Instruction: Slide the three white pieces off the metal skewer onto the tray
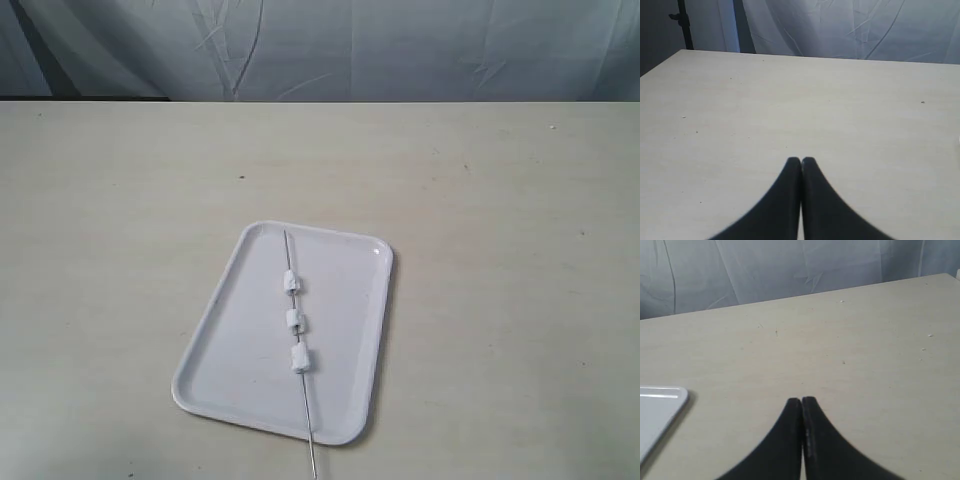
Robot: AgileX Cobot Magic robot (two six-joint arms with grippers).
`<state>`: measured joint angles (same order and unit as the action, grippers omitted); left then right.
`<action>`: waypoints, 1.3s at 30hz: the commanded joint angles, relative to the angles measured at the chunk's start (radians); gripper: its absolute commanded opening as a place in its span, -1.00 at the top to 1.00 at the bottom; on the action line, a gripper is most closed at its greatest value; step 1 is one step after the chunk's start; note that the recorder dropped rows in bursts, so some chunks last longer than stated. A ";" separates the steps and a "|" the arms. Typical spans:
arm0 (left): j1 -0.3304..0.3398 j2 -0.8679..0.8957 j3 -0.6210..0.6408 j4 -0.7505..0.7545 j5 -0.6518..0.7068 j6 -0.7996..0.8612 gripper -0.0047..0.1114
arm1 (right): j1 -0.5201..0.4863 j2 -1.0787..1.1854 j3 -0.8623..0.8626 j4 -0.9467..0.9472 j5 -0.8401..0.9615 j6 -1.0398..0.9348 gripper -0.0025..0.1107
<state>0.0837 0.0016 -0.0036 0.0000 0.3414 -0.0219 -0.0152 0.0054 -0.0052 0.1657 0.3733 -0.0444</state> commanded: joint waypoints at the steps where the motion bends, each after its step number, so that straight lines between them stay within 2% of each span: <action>1: 0.004 -0.002 0.004 -0.007 -0.008 0.000 0.92 | -0.006 -0.005 0.005 0.000 -0.014 -0.002 0.97; 15: 0.004 -0.002 0.004 -0.007 -0.008 0.000 0.92 | -0.006 -0.005 0.005 -0.021 -0.040 -0.002 0.97; 25: 0.004 -0.002 0.004 -0.007 -0.008 0.000 0.92 | -0.006 -0.005 0.005 -0.022 -0.365 -0.002 0.97; 29: 0.004 -0.002 0.004 -0.007 -0.008 0.000 0.92 | -0.006 -0.005 0.005 -0.022 -0.561 -0.002 0.97; 37: 0.004 -0.002 0.004 -0.007 -0.008 0.000 0.92 | -0.006 -0.005 0.005 -0.022 -0.839 0.003 0.97; 39: 0.004 -0.002 0.004 -0.007 -0.008 0.000 0.92 | -0.006 -0.005 0.005 -0.026 -0.993 0.022 0.97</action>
<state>0.0837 0.0016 -0.0036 0.0000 0.3414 -0.0219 -0.0152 0.0051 -0.0014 0.1486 -0.4697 -0.0340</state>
